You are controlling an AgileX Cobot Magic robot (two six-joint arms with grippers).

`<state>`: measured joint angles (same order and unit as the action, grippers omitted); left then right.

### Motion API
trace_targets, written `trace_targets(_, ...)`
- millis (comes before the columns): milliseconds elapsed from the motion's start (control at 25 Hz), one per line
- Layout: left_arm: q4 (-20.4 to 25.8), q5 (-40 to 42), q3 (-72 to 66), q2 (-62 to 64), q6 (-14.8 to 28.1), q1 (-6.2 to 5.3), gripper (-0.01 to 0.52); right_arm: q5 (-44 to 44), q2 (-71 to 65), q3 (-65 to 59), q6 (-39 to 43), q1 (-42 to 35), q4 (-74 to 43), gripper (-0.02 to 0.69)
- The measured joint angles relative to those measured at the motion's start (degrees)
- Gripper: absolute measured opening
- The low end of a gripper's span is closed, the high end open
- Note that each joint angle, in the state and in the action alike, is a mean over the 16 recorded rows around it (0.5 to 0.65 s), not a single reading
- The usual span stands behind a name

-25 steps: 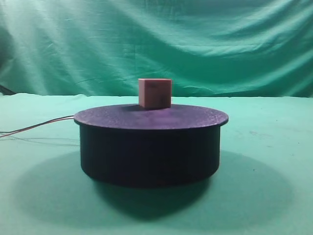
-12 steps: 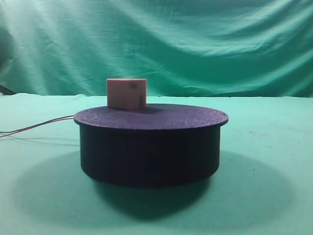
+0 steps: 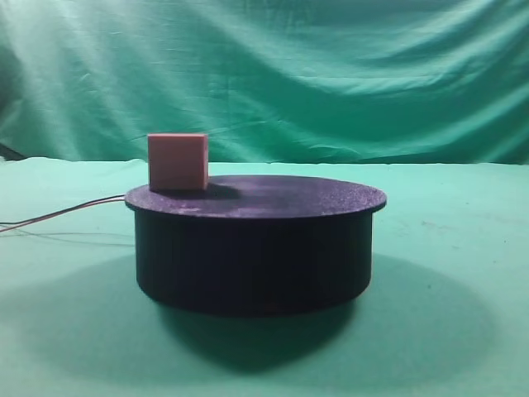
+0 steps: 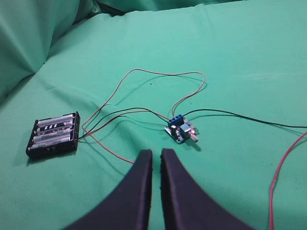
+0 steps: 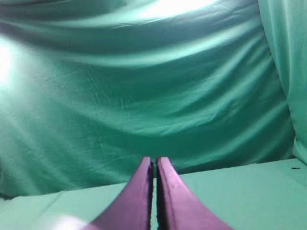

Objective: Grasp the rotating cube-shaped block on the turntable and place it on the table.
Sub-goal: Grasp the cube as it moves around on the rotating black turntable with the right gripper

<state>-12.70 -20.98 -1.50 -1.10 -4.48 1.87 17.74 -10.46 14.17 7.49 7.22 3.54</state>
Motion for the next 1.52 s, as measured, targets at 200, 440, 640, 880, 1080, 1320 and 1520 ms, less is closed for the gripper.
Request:
trace_targets(200, 0.0, 0.0, 0.0, 0.0, 0.0, 0.00, 0.000, 12.2, -8.5, 6.4, -5.3, 0.4, 1.8, 0.000)
trace_targets(440, 0.0, 0.0, 0.0, 0.0, 0.0, 0.00, 0.000, 17.9, -19.0, 9.2, -14.8, 4.5, 6.3, 0.000)
trace_targets(640, 0.0, 0.0, 0.0, 0.0, 0.0, 0.00, 0.000, 20.1, -29.6, 12.8, -20.7, 11.9, 10.0, 0.000)
trace_targets(880, 0.0, 0.0, 0.0, 0.0, 0.0, 0.00, 0.000, 22.1, -44.9, 20.2, -19.1, 23.0, 10.7, 0.000)
trace_targets(1080, 0.0, 0.0, 0.0, 0.0, 0.0, 0.00, 0.000, 22.5, -56.6, 26.8, -14.9, 29.9, 9.5, 0.036)
trace_targets(1320, 0.0, 0.0, 0.0, 0.0, 0.0, 0.00, 0.000, 22.6, -65.2, 31.9, -10.0, 33.4, 8.8, 0.219)
trace_targets(1520, 0.0, 0.0, 0.0, 0.0, 0.0, 0.00, 0.000, 22.5, -68.0, 33.6, -7.5, 34.1, 9.8, 0.421)
